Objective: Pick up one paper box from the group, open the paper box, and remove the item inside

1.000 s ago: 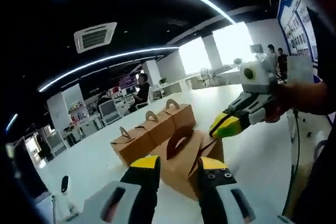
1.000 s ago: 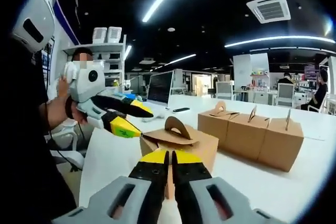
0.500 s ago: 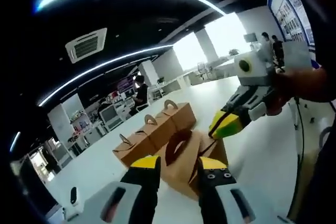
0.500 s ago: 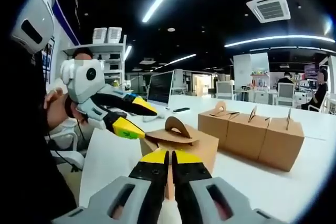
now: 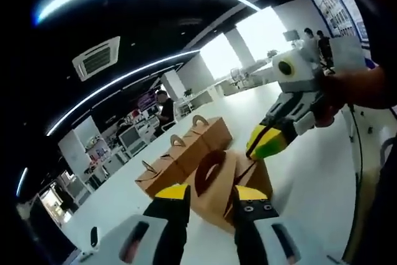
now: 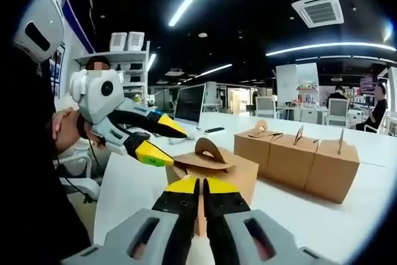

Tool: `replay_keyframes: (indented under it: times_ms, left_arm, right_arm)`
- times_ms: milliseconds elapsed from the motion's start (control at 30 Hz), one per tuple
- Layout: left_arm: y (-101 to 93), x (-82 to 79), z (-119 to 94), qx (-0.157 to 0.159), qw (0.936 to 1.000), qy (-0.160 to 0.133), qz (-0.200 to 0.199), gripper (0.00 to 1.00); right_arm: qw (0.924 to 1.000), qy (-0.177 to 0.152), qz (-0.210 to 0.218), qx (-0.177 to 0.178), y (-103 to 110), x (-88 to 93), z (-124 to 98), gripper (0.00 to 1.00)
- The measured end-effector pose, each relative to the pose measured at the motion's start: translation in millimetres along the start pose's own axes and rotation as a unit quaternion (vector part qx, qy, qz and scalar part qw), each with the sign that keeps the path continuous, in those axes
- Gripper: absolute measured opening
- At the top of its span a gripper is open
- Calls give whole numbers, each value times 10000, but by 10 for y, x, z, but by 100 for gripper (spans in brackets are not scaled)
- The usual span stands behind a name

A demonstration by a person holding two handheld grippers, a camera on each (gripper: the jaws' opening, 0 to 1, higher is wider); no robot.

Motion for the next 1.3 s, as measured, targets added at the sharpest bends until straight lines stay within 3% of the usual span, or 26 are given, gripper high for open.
replay_keyframes:
  times_ms: [133, 300, 367, 800, 967, 1167, 1300]
  left_arm:
    - [-7, -4, 12, -11, 9999, -3, 139, 29]
    - [-33, -13, 29, -87, 9970, 23, 764, 26]
    - [-59, -12, 31, -83, 9967, 19, 805, 24]
    - [-94, 11, 40, -47, 9966, 34, 828, 15]
    - [-147, 25, 50, 47, 9967, 103, 807, 6]
    - [-144, 29, 51, -38, 9988, 78, 487, 6]
    - [-153, 34, 65, -291, 9965, -71, 785, 6]
  right_arm:
    - [10000, 10, -17, -3, 2, -2, 1, 5]
    - [10000, 37, -49, -10, 9, -5, 5, 5]
    - [10000, 17, -13, -3, 5, -1, 4, 5]
    - [9999, 70, -90, 21, 17, -6, 13, 5]
    - [9999, 76, -79, 14, 18, -7, 16, 5]
    - [10000, 61, -58, 14, 16, -5, 13, 5]
    - [10000, 33, -19, 12, 10, -2, 10, 5]
Point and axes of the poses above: the point that each gripper's makers call its tool centre point, and the gripper's own axes: z roughly forward along the fingers, y roughly to its left, x roughly out of its underside, the point moved 6 cm from there along -z, roughly backward along the fingers, and after that the axes turned 1 degree about -y, right-handed, at the moved point
